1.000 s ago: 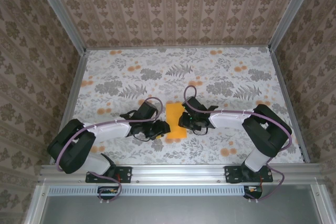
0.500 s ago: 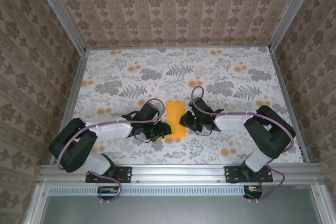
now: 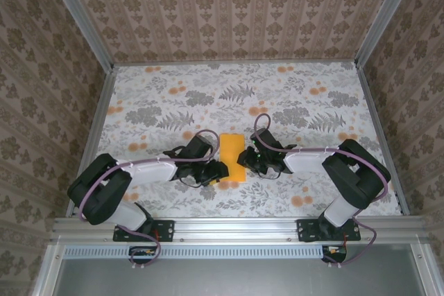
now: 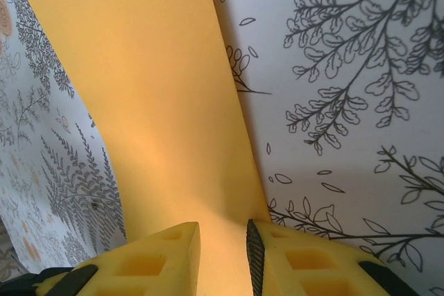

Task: Fold a paper plane with a square sheet of paper (pick it up from the middle)
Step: Fold the triangle a second time at the center of the table.

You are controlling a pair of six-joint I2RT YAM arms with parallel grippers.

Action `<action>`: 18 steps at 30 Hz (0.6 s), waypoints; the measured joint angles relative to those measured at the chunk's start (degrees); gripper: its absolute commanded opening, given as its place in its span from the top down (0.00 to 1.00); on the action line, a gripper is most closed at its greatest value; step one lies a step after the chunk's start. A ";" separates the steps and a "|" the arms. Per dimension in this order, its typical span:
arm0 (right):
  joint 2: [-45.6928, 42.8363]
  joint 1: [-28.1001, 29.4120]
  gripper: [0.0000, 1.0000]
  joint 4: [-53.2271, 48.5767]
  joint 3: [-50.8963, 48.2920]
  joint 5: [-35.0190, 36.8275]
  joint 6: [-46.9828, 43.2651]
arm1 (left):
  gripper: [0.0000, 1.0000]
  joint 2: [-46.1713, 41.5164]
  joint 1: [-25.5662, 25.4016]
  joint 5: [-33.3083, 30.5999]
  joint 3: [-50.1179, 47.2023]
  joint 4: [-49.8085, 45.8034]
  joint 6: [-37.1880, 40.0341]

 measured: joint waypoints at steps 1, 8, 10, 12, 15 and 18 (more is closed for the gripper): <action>0.00 0.00 0.73 0.09 -0.04 0.00 0.00 | 0.54 -0.02 0.00 0.00 0.00 0.02 -0.07; 0.07 0.00 0.73 0.24 -0.07 -0.02 -0.02 | 0.53 -0.37 0.00 -0.61 0.22 -0.74 -0.07; 0.09 0.00 0.73 0.26 -0.07 -0.02 -0.02 | 0.52 -0.55 0.00 -1.09 0.85 -1.95 0.11; 0.11 0.00 0.73 0.24 -0.07 -0.02 -0.02 | 0.52 -0.70 0.00 -1.38 1.40 -2.80 0.24; 0.11 0.00 0.73 0.24 -0.07 -0.02 -0.02 | 0.51 -0.92 0.00 -1.60 1.62 -3.43 0.44; 0.11 0.00 0.73 0.24 -0.07 -0.02 -0.02 | 0.50 -0.92 0.00 -1.77 1.62 -4.20 0.55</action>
